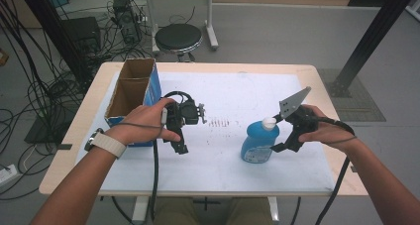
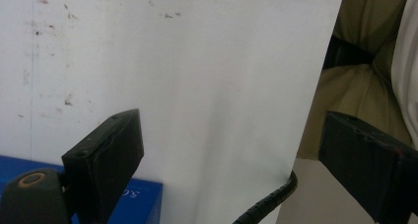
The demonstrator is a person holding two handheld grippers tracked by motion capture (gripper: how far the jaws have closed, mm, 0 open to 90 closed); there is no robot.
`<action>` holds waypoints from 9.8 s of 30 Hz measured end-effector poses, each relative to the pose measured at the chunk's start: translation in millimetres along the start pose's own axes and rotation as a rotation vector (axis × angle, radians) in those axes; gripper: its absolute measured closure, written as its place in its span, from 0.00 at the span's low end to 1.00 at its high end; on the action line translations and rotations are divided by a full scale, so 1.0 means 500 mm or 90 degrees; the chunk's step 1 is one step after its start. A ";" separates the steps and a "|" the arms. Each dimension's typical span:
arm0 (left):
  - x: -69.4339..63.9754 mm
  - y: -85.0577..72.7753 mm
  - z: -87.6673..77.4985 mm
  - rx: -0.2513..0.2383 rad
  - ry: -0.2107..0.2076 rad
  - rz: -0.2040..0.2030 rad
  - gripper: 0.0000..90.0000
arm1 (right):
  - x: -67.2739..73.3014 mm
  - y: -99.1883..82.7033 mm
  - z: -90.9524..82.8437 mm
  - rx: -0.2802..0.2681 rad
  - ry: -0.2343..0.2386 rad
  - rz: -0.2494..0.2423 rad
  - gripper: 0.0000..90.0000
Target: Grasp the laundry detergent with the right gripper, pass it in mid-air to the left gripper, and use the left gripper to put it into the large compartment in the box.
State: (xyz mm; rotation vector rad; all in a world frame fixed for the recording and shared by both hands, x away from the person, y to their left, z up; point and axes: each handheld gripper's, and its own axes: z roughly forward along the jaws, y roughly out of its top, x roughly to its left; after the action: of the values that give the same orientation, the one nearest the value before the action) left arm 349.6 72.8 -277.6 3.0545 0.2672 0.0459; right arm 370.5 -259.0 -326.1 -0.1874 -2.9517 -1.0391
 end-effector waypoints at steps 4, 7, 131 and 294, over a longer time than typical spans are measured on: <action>0.000 0.000 0.000 0.000 0.000 0.000 0.12 | -0.001 0.000 0.001 0.000 0.002 0.001 0.06; 0.000 0.000 0.000 -0.002 0.000 0.000 0.12 | -0.001 0.000 0.003 -0.001 0.003 0.001 0.06; 0.000 0.002 0.012 -0.010 -0.002 -0.003 0.12 | 0.010 -0.044 0.067 -0.094 -0.014 0.011 0.11; -0.003 0.001 0.013 -0.019 0.002 -0.009 0.13 | 0.006 -0.079 0.113 -0.232 0.000 0.009 0.47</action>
State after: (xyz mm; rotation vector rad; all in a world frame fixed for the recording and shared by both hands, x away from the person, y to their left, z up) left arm 348.4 71.6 -284.3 3.0229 0.2862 0.0524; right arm 364.9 -254.0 -394.3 -0.2078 -2.7284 -1.5652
